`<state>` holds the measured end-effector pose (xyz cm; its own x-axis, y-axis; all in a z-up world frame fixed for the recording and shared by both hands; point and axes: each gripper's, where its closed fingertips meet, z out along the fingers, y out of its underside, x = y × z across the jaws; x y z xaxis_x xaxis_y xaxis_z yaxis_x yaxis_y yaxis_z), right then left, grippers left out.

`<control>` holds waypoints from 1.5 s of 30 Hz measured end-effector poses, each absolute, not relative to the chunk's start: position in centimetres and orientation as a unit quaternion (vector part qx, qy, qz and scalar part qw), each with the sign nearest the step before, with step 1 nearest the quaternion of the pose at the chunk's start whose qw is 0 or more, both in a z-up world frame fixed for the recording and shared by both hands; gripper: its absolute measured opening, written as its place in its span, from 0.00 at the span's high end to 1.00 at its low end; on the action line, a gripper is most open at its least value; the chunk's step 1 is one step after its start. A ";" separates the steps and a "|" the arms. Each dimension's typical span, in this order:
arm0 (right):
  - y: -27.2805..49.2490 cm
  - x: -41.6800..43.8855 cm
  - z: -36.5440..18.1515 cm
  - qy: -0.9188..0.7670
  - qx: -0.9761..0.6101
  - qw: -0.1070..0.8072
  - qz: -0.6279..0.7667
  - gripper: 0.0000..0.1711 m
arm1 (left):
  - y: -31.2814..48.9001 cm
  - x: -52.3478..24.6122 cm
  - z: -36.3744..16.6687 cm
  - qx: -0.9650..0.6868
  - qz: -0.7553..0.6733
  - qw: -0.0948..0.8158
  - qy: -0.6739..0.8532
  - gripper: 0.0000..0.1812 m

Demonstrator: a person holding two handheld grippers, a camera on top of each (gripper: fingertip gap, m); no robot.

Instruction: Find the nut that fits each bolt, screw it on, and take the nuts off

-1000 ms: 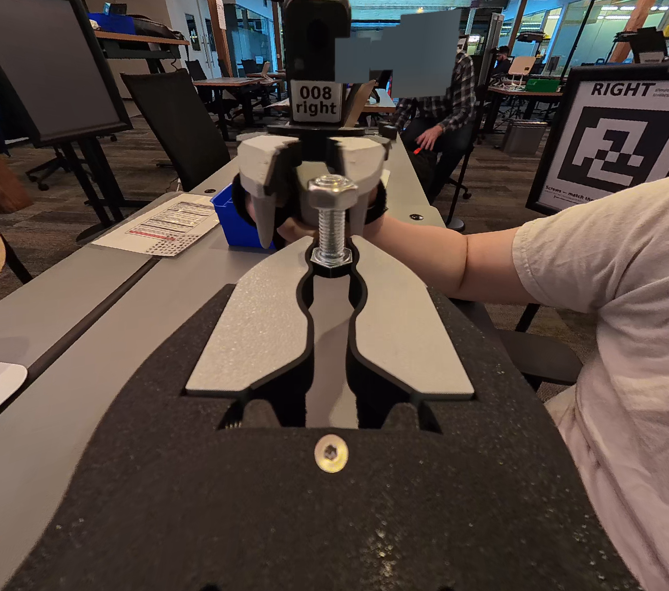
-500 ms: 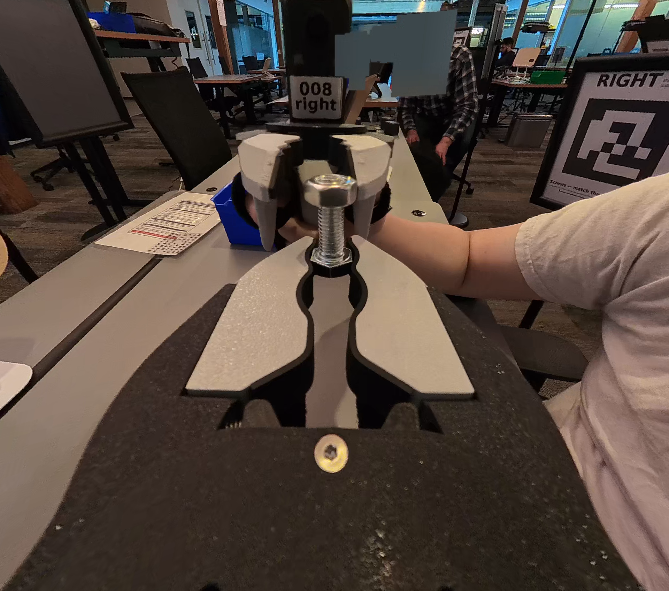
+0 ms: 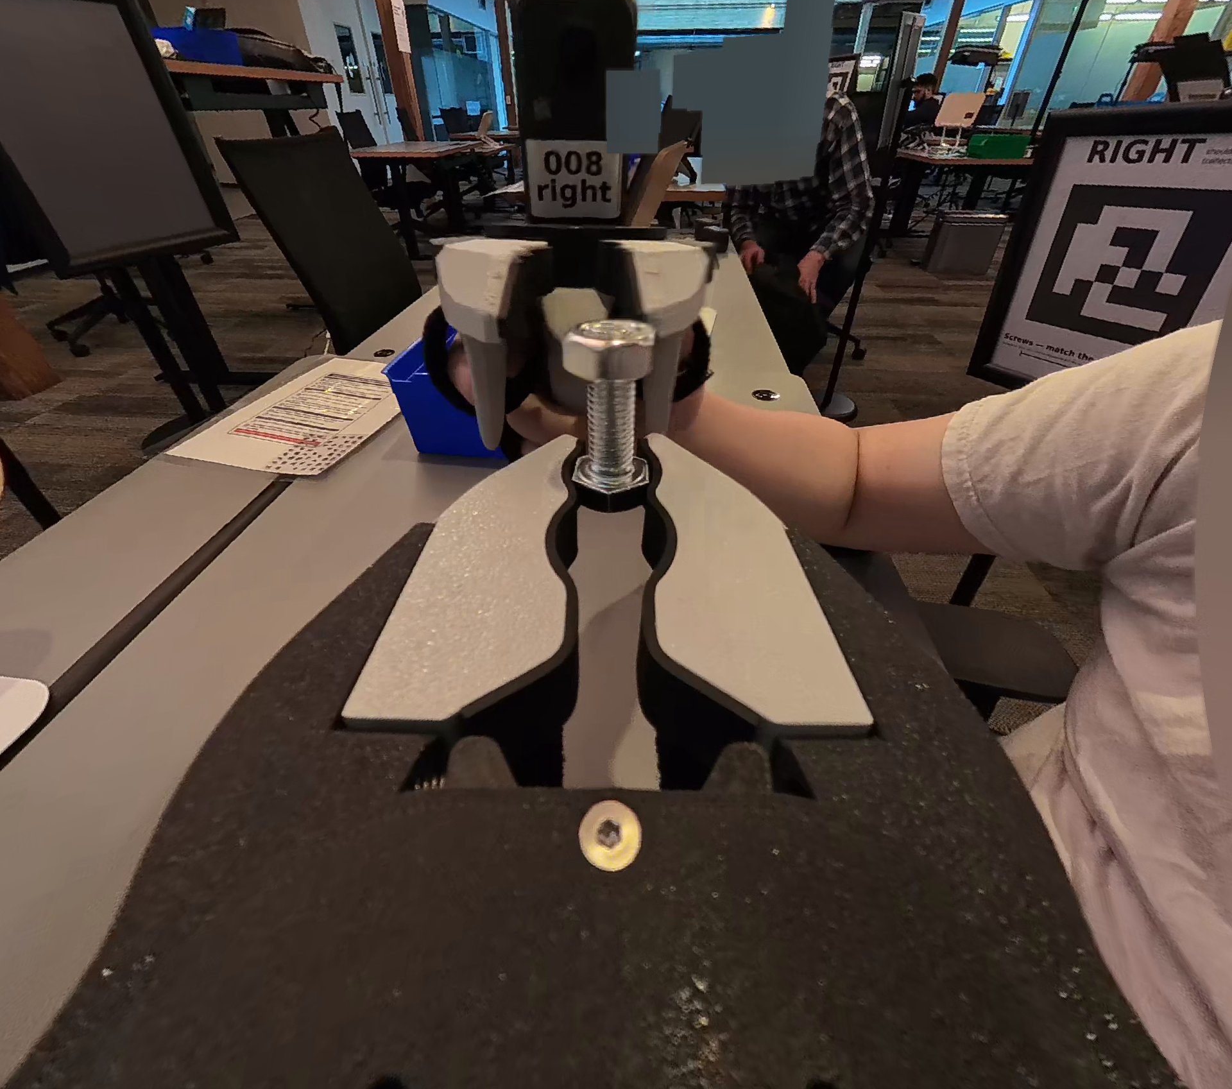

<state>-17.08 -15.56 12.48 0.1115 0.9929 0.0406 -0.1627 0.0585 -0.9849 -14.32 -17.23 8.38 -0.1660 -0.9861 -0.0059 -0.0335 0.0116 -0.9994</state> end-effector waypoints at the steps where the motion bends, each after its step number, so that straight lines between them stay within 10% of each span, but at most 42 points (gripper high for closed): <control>1: -15.1 -16.6 12.6 -0.430 -0.474 0.583 0.501 0.87 | -17.3 -14.4 8.5 -0.461 -0.532 0.449 0.551 0.92; 45: -16.5 -18.1 12.3 -0.450 -0.467 0.549 0.527 0.84 | -17.4 -14.2 8.2 -0.461 -0.526 0.448 0.556 0.92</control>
<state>-18.07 -16.52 12.29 0.0386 0.9993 0.0008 -0.1580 0.0069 -0.9874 -14.22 -17.37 8.22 -0.1722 -0.9850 -0.0131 -0.0417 0.0206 -0.9989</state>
